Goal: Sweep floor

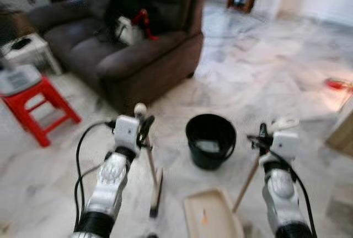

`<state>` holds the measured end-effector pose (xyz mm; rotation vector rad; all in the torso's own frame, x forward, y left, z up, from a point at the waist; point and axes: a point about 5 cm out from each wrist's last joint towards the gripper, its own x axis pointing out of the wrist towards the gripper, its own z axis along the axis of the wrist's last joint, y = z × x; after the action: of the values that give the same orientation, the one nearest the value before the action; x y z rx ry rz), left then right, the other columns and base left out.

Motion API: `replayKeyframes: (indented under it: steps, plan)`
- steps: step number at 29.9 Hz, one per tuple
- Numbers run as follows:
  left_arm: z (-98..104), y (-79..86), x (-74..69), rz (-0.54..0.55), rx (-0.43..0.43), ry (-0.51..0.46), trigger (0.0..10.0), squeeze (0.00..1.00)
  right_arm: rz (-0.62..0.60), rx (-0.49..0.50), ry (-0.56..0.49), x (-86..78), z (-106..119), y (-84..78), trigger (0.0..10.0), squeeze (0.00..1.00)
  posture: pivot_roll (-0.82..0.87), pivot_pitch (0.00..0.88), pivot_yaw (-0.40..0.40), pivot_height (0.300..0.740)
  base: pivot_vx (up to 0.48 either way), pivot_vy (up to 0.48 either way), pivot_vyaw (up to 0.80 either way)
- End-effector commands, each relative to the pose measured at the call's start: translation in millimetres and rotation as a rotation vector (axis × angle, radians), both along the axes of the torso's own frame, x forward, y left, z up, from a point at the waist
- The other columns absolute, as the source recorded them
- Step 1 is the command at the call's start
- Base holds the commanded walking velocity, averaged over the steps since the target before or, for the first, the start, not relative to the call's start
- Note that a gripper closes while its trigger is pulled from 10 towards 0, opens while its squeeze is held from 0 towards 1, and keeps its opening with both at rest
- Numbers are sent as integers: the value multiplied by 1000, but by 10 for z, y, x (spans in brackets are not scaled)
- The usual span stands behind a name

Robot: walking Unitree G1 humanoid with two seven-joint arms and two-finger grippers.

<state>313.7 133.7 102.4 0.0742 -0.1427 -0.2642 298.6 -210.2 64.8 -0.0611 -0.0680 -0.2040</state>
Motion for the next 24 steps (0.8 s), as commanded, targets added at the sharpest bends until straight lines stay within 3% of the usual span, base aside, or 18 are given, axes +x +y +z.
replayKeyframes:
  steps: [1,16,24]
  plan:
    - [113,25,45,1,3,-49,10000,0,-2,9,-34,29,59,18,10000,0,-145,0,59,740,-330,0,0]
    - [105,35,23,18,1,-58,10000,0,17,4,-20,59,62,25,10000,0,-115,0,32,740,-306,0,0]
    - [77,15,24,20,8,-45,10000,0,28,-2,1,38,16,44,10000,0,-119,0,31,740,0,0,-779]
